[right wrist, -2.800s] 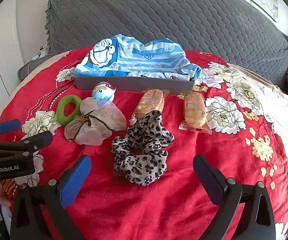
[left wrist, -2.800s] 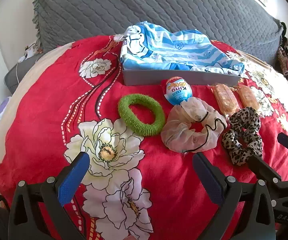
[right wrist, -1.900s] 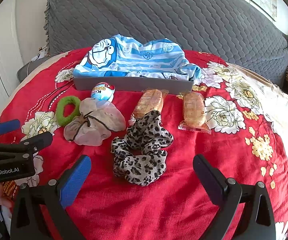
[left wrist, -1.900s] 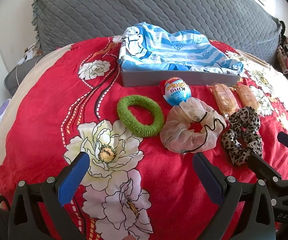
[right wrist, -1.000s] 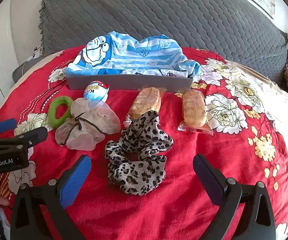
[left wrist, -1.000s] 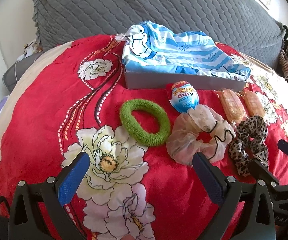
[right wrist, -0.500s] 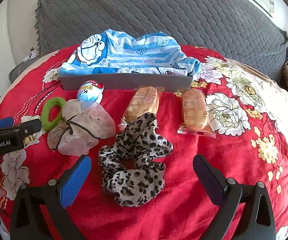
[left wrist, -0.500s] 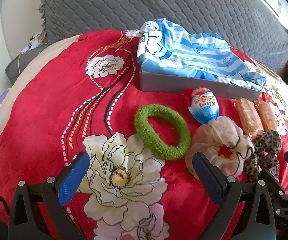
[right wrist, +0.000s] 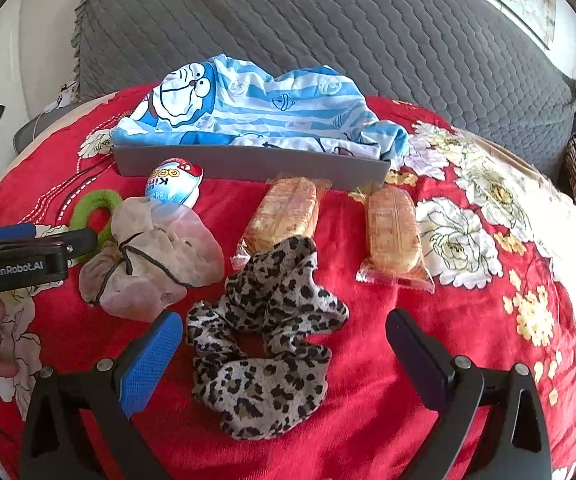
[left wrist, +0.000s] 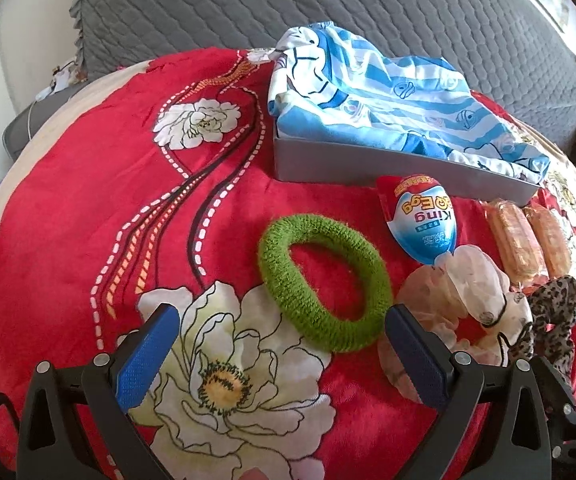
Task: Organize objects
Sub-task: 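Close the left gripper on the green hair tie while the right gripper grasps the leopard scrunchie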
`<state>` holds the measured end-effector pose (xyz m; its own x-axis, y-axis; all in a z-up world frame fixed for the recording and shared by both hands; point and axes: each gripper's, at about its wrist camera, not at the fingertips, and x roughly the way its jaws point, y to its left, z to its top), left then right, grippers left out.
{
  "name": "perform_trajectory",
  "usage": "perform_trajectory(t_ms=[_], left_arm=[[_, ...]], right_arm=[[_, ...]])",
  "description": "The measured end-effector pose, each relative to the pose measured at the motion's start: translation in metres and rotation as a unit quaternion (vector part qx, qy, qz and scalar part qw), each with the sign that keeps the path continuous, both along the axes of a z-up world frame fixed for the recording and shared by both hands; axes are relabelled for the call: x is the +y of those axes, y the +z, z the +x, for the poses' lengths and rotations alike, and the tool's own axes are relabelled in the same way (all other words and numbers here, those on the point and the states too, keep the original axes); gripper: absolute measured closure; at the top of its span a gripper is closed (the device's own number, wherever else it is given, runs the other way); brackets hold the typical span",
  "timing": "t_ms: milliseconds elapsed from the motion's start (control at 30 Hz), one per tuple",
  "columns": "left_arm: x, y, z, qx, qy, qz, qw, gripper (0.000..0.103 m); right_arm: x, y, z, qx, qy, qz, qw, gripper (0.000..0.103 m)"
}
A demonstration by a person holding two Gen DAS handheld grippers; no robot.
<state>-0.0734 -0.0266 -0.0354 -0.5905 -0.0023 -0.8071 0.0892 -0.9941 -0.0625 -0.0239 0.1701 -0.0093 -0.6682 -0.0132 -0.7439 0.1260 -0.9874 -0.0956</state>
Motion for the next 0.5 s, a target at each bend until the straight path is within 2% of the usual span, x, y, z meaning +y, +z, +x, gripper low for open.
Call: perform_trajectory(t_ms=[500], left_arm=[[-0.011, -0.008, -0.019, -0.004, 0.006, 0.034, 0.9994, 0.001]], right_arm=[[0.004, -0.012, -0.015, -0.027, -0.012, -0.021, 0.999, 0.002]])
